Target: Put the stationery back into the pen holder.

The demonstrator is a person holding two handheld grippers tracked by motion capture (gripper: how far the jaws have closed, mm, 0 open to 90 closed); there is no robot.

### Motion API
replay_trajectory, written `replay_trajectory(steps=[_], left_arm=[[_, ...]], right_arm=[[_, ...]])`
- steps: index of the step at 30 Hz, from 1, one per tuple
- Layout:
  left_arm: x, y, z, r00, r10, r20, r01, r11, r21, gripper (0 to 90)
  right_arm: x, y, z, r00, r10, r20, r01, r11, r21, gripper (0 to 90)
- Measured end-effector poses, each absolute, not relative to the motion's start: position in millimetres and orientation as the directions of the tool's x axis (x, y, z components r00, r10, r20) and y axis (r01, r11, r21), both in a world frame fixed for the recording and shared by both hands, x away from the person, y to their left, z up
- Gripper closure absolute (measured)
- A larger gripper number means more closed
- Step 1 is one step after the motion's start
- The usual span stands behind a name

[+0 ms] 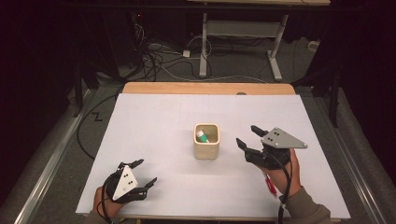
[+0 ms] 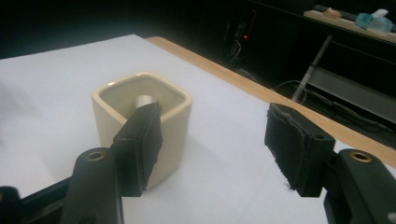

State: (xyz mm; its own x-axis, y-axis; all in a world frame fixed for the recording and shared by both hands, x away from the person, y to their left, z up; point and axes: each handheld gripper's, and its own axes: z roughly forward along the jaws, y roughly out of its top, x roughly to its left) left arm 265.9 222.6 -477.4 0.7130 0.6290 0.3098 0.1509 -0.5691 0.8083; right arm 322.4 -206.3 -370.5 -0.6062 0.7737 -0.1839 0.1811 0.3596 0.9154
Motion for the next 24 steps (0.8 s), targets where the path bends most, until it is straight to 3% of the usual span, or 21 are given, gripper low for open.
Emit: replay_trajectory(steps=[13,24], left_arm=[[267.2,221.9,-478.5,0.718,0.626,0.305,0.156,-0.571,0.806,24.5],[265.9,219.2,-478.5,0.726,0.618,0.303,0.153,-0.574,0.804,24.5]], right_arm=[[323.3,-239.5,-383.3,-0.587,0.793,-0.162,0.370,0.441,0.818,34.6],[339.9,-248.6,-418.6,-0.584,0.807,-0.084,0.607,0.503,0.616,34.8]])
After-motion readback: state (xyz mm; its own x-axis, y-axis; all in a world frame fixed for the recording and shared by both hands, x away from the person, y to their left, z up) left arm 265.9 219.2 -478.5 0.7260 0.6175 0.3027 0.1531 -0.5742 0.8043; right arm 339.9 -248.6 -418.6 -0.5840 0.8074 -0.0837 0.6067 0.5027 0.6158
